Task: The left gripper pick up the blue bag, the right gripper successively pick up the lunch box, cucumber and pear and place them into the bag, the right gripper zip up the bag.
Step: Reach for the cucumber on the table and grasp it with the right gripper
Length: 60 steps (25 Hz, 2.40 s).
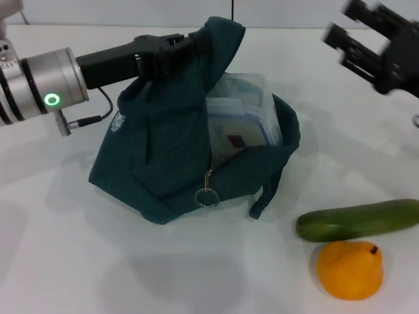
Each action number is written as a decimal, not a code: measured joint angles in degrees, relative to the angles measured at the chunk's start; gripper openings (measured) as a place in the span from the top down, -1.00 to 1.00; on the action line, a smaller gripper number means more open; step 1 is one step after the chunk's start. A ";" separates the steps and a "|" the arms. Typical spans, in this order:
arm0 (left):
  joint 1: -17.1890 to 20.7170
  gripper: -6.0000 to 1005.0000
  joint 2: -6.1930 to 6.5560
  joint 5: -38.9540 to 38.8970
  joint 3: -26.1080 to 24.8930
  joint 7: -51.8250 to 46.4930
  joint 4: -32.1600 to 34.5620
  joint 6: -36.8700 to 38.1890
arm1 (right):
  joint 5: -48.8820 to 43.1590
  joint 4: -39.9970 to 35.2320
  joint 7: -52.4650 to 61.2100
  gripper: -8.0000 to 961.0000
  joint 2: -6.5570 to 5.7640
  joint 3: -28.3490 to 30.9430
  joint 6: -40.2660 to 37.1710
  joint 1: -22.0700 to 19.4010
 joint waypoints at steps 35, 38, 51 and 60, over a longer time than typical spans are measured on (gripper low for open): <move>0.60 0.79 -0.02 -0.76 0.00 2.06 0.06 -0.16 | -12.95 -0.18 8.26 0.45 -1.18 -3.48 2.47 0.69; 0.84 0.79 -0.05 -0.83 0.00 2.09 -0.01 -0.22 | -18.11 -0.36 12.65 0.45 -2.29 -3.35 0.03 0.20; 0.73 0.79 -0.27 -0.86 0.00 3.52 0.36 -0.63 | -34.55 -0.06 28.31 0.20 -2.28 -3.33 1.08 4.02; 0.76 0.79 -0.38 -0.86 0.00 3.56 0.44 -0.60 | -41.49 0.31 31.20 -0.18 1.15 -4.28 7.37 8.58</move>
